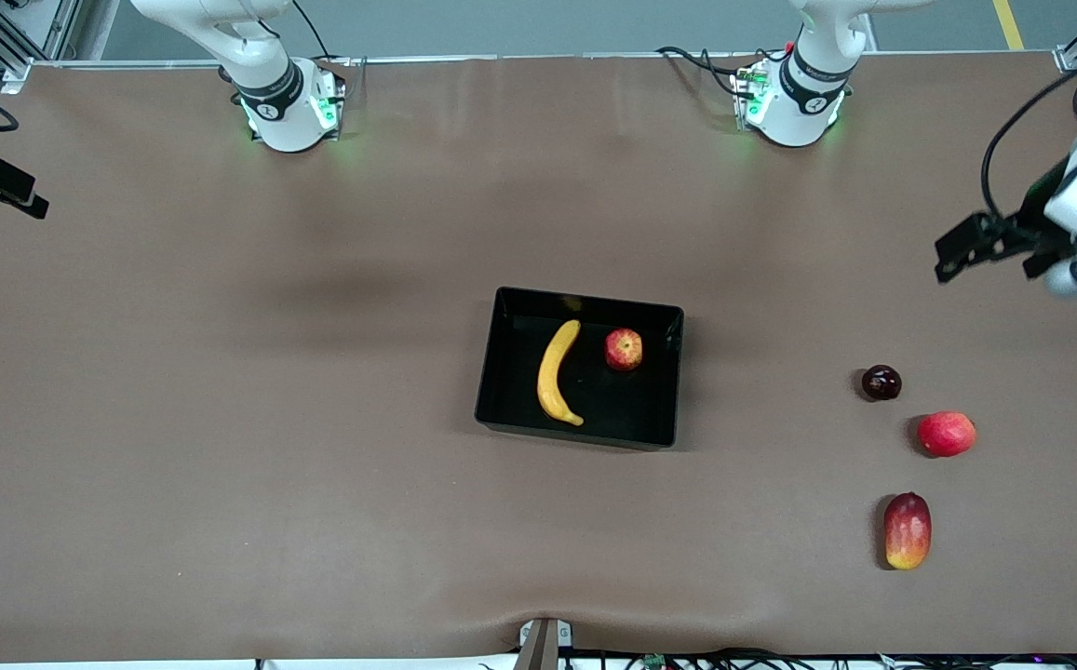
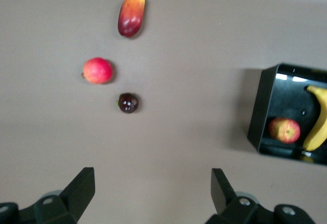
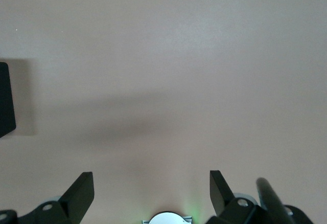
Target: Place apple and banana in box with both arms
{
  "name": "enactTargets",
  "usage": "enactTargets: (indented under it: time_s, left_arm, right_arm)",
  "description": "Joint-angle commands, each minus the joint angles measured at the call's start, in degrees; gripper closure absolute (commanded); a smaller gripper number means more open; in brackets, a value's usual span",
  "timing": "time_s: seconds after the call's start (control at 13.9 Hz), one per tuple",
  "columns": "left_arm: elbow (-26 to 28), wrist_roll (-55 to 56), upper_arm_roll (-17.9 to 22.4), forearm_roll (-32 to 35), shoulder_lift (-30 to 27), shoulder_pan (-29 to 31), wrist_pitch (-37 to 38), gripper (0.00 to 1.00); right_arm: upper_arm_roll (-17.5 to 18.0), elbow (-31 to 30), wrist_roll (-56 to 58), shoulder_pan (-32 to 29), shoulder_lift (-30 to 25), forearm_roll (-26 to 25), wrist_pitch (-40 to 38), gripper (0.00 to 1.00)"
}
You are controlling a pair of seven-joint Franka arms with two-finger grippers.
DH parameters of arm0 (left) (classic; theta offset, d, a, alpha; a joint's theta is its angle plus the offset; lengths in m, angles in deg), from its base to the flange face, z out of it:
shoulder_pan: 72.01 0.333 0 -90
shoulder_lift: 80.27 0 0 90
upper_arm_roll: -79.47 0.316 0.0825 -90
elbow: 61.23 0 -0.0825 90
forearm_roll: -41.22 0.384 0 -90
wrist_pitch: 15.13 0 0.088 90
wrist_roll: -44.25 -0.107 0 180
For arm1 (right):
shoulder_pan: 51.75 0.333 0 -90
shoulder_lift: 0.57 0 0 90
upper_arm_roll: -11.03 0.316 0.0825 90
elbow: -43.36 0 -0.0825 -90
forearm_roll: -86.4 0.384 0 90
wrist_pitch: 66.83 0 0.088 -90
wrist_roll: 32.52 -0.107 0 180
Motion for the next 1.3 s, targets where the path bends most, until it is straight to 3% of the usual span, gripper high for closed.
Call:
enactTargets:
  time_s: [0.0, 1.23]
  left_arm:
    - [10.4, -0.8, 0.9, -1.1, -8.8, -1.4, -1.3, 0.0]
    - [7.5, -2.5, 0.3, -1.5, -8.0, -0.8, 2.0, 0.0]
  right_arm:
    - [-1.0, -0.2, 0.4, 1.1, -0.4, 0.6, -0.3, 0.0]
    - [-1.1, -0.2, 0.4, 1.3, -0.4, 0.6, -0.6, 0.0]
